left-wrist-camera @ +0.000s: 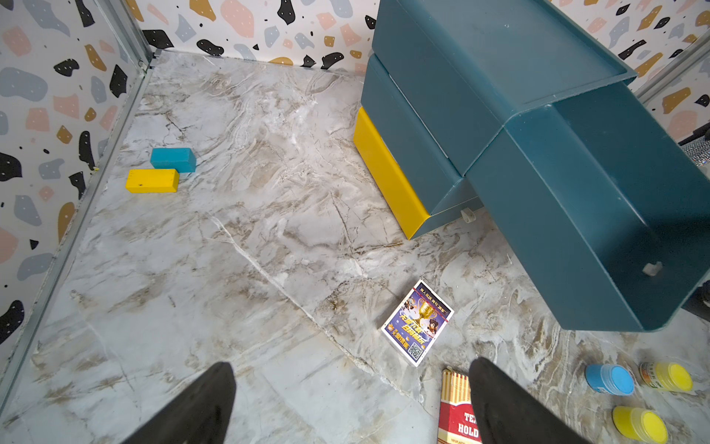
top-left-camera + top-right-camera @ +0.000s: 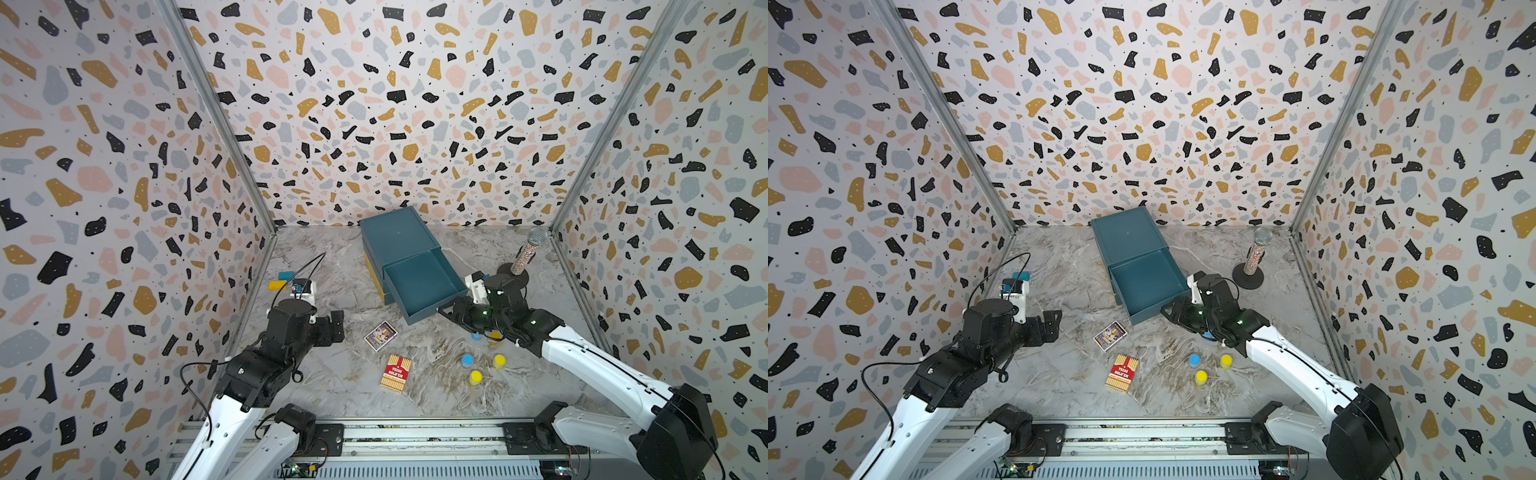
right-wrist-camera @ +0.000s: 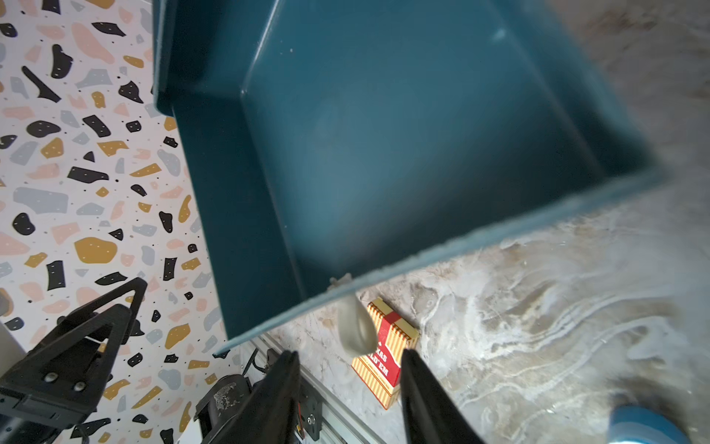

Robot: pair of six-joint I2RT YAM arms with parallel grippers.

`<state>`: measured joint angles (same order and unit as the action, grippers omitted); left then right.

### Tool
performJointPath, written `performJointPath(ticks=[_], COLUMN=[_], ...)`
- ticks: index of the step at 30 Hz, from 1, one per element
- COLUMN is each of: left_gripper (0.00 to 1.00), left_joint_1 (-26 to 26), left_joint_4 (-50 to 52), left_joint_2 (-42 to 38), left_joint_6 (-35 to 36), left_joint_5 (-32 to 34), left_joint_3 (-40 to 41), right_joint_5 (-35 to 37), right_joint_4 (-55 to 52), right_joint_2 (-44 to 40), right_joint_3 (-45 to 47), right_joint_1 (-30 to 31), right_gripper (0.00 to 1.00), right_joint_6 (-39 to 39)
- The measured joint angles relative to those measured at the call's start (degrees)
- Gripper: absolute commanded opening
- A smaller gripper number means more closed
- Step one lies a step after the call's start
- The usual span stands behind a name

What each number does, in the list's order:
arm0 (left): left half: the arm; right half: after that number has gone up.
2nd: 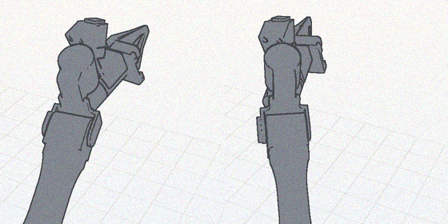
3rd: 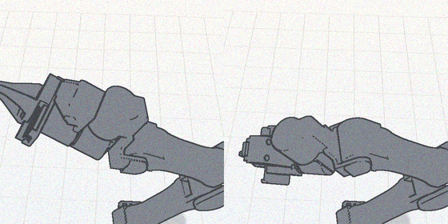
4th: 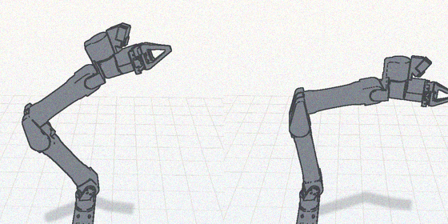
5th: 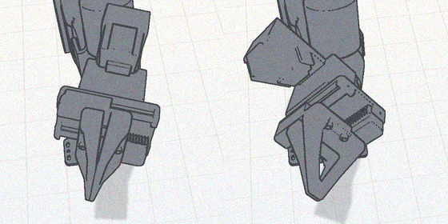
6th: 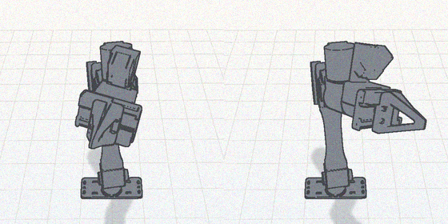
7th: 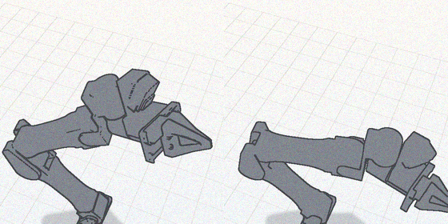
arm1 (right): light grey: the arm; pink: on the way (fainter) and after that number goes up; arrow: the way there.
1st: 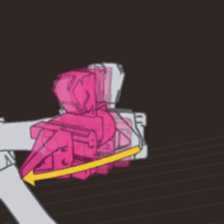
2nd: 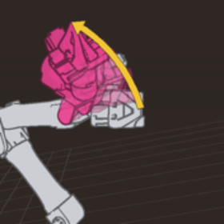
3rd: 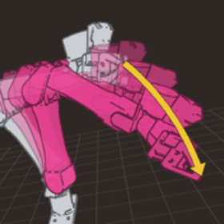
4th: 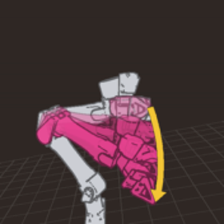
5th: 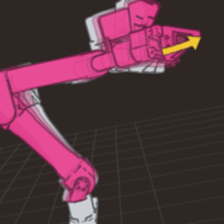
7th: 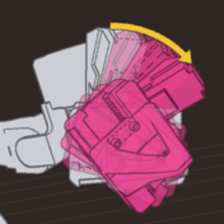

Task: Put the paint cans in the drawer according to color
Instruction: Open the drawer in the storage box, then pick up the paint can at the center of the board.

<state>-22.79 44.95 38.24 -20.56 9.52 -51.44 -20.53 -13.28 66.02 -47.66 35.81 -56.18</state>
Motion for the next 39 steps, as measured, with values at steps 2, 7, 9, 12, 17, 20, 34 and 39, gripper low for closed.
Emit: performJointPath(ticks=[2,7,9,12,17,20,34,39], left_gripper=[0.97,0.97,0.97,0.97,0.98,0.97,0.98,0.97], left_joint_1=[0.0,0.0,0.0,0.0,0.0,0.0,0.0,0.0], left_joint_4=[0.0,0.0,0.0,0.0,0.0,0.0,0.0,0.0], left_joint_2=[0.0,0.0,0.0,-0.1,-0.3,-0.4,-0.5,-0.5], left_joint_6=[0.0,0.0,0.0,0.0,0.0,0.0,0.0,0.0], left_joint_5=[0.0,0.0,0.0,0.0,0.0,0.0,-0.1,-0.1], left_joint_3=[0.0,0.0,0.0,0.0,0.0,0.0,0.0,0.0], right_joint_5=[1.1,5.8,8.8,14.0,17.5,18.1,17.6,18.7], right_joint_4=[-2.1,-9.5,-12.5,-16.7,-22.4,-23.8,-21.1,-20.1], right_joint_2=[-0.2,-2.5,-4.2,-8.1,-11.0,-8.3,21.6,23.6], right_joint_3=[-0.1,-1.6,-2.6,-3.5,-3.7,-3.0,-9.2,-11.7], right_joint_1=[0.0,0.0,0.0,-0.7,-10.0,-16.7,-18.4,-18.2], right_gripper=[0.50,0.49,0.47,0.44,0.43,0.45,0.59,0.52], right_joint_6=[1.6,6.7,8.8,11.7,15.0,16.3,23.1,24.7])
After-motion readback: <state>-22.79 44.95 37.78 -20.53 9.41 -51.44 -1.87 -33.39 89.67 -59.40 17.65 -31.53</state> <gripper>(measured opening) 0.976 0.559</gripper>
